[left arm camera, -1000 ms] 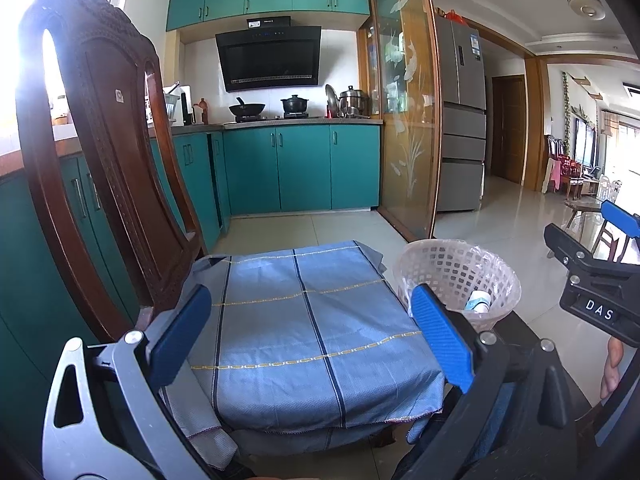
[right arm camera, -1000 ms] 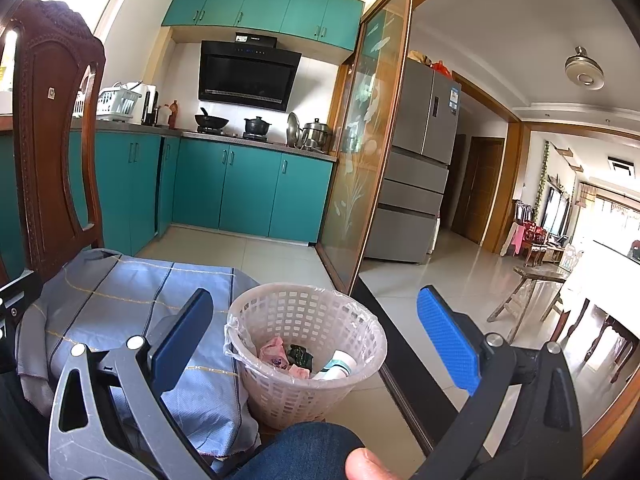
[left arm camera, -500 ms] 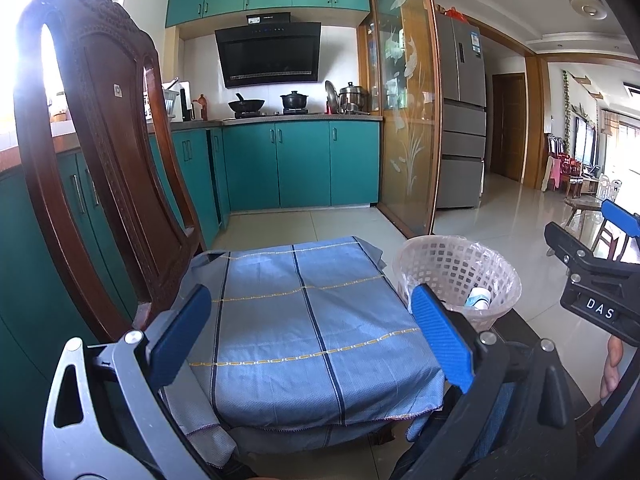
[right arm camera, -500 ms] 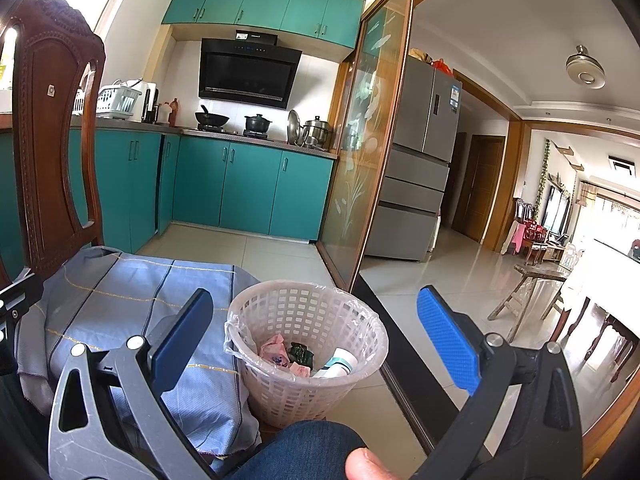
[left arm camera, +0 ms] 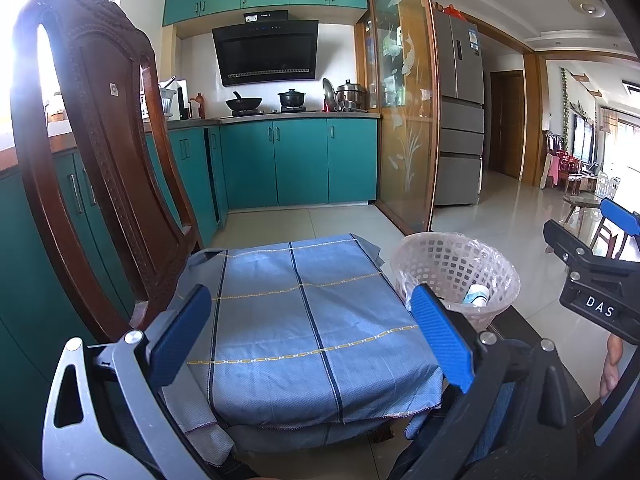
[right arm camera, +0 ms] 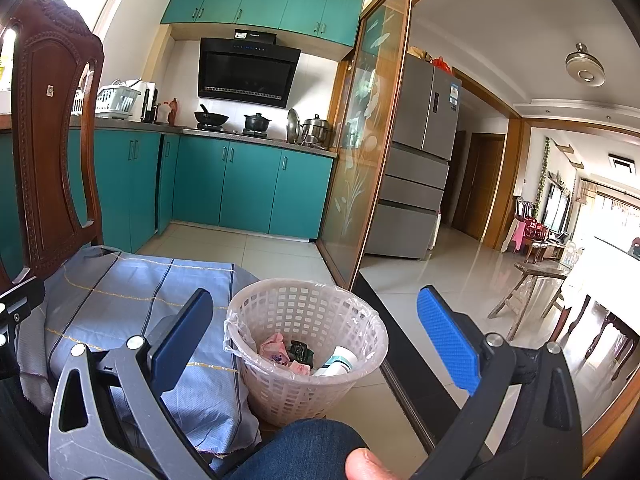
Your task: Collect trash
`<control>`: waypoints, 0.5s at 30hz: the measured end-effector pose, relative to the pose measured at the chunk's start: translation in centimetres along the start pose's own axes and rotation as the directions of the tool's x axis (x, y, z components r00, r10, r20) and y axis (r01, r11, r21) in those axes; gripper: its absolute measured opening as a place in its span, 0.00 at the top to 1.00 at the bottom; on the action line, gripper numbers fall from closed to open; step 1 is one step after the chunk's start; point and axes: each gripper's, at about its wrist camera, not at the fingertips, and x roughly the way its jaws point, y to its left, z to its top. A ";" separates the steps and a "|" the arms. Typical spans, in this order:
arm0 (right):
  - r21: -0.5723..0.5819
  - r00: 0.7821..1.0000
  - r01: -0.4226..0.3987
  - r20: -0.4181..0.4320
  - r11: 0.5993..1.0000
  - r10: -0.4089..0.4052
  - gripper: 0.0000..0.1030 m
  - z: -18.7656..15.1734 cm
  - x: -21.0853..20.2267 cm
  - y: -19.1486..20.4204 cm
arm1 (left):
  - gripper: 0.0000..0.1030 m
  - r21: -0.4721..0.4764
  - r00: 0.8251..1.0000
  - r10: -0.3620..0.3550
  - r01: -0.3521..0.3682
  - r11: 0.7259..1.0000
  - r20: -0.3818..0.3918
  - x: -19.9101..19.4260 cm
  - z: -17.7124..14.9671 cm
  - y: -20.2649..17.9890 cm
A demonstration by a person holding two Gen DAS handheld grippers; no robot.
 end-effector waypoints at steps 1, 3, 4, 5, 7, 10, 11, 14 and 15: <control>0.000 1.000 -0.001 0.000 1.000 0.001 0.03 0.0 0.0 0.0 | 0.03 0.000 1.000 0.000 0.000 1.000 -0.001 0.0 0.0 0.0; 0.000 1.000 0.000 0.000 1.000 0.000 0.03 0.0 0.0 0.0 | 0.03 0.000 1.000 0.001 -0.001 1.000 -0.001 0.0 0.0 0.0; 0.000 1.000 0.000 0.001 1.000 0.000 0.03 0.0 0.0 0.0 | 0.03 0.000 1.000 0.000 0.000 1.000 -0.001 0.1 0.0 0.0; 0.000 1.000 0.000 0.000 1.000 0.000 0.03 0.0 0.0 0.0 | 0.03 0.000 1.000 -0.001 0.001 1.000 -0.002 0.1 0.0 0.0; 0.000 1.000 0.000 -0.001 1.000 0.000 0.03 0.0 0.0 0.0 | 0.03 0.000 1.000 -0.001 0.001 1.000 -0.001 0.1 0.0 0.0; 0.000 1.000 -0.001 -0.002 1.000 0.001 0.03 -0.1 0.0 0.1 | 0.03 -0.001 1.000 -0.003 0.003 1.000 -0.004 0.2 0.0 -0.1; 0.000 1.000 -0.002 -0.003 1.000 0.002 0.03 -0.1 0.0 0.1 | 0.03 -0.001 1.000 -0.003 0.003 1.000 -0.005 0.3 -0.1 -0.1; 0.000 1.000 -0.002 -0.004 1.000 0.002 0.03 -0.2 0.1 0.1 | 0.03 -0.001 1.000 -0.005 0.005 1.000 -0.006 0.3 -0.1 -0.1; 0.000 1.000 -0.004 -0.005 1.000 0.004 0.03 -0.2 0.1 0.2 | 0.03 -0.002 1.000 -0.006 0.006 1.000 -0.007 0.3 -0.1 -0.1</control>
